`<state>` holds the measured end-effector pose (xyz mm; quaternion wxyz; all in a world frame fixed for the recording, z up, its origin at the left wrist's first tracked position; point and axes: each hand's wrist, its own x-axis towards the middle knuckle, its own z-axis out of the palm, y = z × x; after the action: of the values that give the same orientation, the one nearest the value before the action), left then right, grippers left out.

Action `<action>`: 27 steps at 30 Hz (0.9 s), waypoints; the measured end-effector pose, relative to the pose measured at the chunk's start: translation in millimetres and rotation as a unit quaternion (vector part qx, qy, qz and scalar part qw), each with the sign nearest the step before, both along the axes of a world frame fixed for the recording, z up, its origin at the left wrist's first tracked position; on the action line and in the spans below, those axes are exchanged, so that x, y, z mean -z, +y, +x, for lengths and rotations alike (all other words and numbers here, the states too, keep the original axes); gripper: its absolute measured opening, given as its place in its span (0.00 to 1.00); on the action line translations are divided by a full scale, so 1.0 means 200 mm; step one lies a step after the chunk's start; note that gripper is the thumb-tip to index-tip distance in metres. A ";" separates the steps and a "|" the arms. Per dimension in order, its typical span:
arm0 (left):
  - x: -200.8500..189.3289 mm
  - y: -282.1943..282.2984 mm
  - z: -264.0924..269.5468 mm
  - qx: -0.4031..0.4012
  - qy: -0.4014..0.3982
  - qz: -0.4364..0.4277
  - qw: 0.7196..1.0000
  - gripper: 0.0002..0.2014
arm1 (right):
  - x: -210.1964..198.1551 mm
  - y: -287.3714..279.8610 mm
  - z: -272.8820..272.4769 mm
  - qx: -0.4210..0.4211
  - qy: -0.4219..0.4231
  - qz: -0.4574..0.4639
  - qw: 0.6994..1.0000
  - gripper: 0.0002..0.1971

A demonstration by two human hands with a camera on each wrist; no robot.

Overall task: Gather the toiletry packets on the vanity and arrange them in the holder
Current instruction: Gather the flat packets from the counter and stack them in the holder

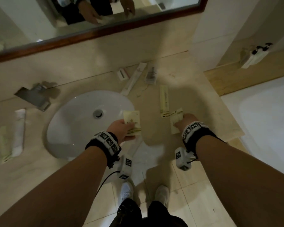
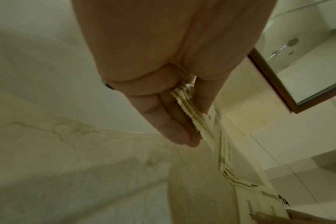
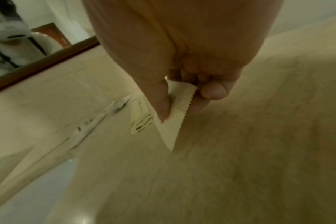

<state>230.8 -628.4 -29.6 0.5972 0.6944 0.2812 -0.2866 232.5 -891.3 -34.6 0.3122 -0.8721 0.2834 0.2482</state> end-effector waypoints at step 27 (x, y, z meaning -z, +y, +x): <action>-1.18 0.98 -0.15 -0.177 -0.236 -0.034 0.955 0.10 | -1.24 1.10 0.32 -0.177 -0.172 0.302 0.921 0.09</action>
<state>200.9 -431.5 207.2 0.7107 0.6608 0.2409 -0.0141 297.1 -671.2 214.1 0.5558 -0.8016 -0.0225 0.2191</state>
